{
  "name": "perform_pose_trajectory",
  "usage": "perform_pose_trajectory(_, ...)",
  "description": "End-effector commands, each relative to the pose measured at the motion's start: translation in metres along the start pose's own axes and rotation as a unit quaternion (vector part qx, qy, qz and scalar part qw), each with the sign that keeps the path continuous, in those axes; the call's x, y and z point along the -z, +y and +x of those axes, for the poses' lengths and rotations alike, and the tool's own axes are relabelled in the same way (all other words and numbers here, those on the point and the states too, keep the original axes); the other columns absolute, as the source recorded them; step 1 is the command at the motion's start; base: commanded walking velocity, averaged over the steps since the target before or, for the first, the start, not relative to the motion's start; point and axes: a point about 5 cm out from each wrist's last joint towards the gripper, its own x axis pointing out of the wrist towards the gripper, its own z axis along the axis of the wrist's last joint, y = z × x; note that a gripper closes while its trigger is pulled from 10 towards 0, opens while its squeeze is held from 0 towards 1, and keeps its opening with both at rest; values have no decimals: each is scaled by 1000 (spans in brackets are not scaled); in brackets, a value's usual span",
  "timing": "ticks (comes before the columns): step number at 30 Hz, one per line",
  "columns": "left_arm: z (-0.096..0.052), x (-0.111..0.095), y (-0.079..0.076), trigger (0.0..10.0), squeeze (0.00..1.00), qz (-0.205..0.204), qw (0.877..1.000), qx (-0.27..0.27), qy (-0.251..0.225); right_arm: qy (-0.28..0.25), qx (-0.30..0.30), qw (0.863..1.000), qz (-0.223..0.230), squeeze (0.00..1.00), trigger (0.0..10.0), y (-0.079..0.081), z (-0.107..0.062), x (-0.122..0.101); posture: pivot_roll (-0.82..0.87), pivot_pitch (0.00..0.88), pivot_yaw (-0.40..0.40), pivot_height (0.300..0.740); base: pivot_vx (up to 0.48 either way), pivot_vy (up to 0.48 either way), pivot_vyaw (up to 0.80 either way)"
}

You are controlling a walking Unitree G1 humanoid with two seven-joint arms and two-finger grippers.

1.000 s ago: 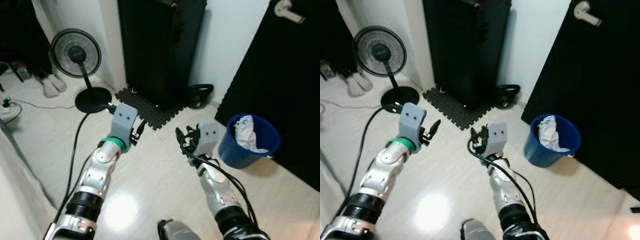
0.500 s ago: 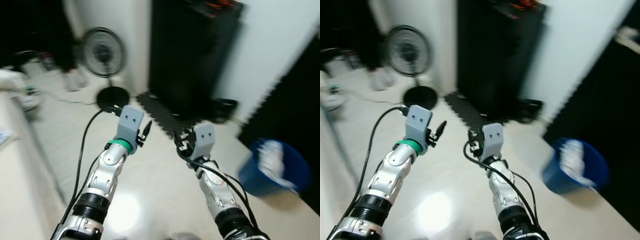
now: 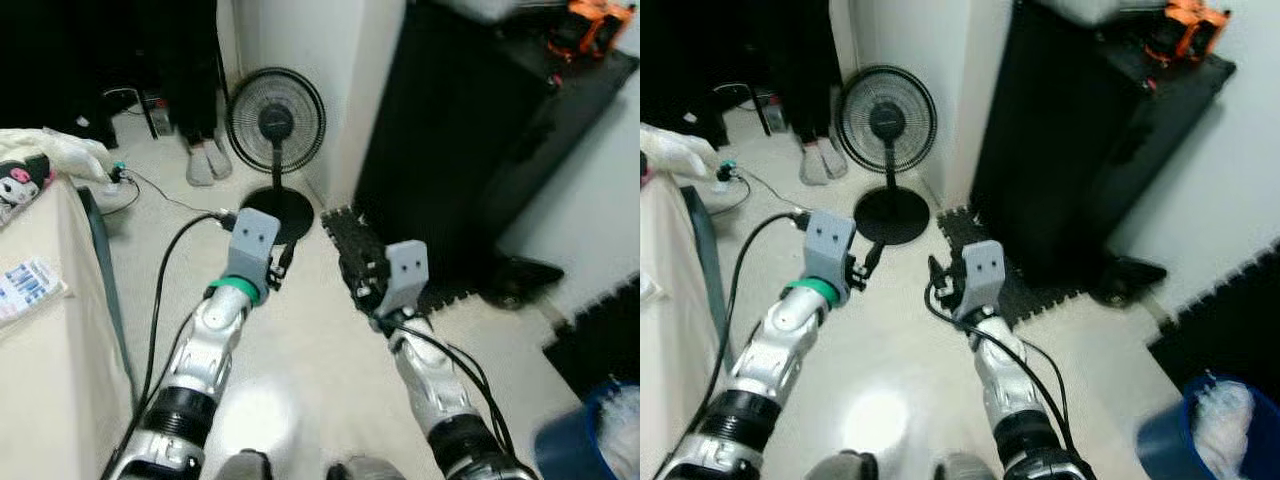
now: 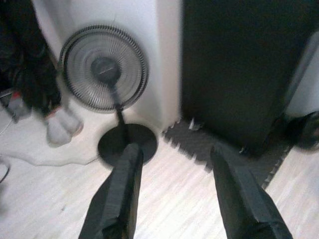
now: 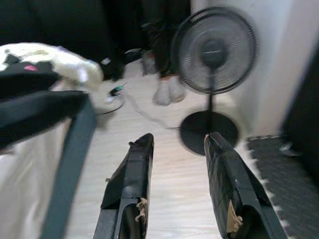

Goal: Clean up the room

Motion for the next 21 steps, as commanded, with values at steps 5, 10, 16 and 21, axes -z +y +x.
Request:
perform_pose_trajectory(5,-1,5,-5,10000,0,-2,1000,4,7,12,9,1000,1,0,10000,-8,-5,4,-24,0,9,740,480,0,0)
perform_pose_trajectory(10,-1,5,-5,10000,0,-3,1000,3,6,14,8,1000,0,0,10000,-9,-6,5,-24,0,4,740,480,0,0)
perform_pose_trajectory(16,0,5,-6,10000,0,-3,1000,3,5,16,8,1000,0,0,10000,-10,-7,5,-24,0,4,740,399,0,0)
perform_pose_trajectory(21,-1,5,-6,10000,0,-3,1000,4,4,17,10,1000,1,0,10000,-11,-8,5,-25,0,5,740,357,0,0)
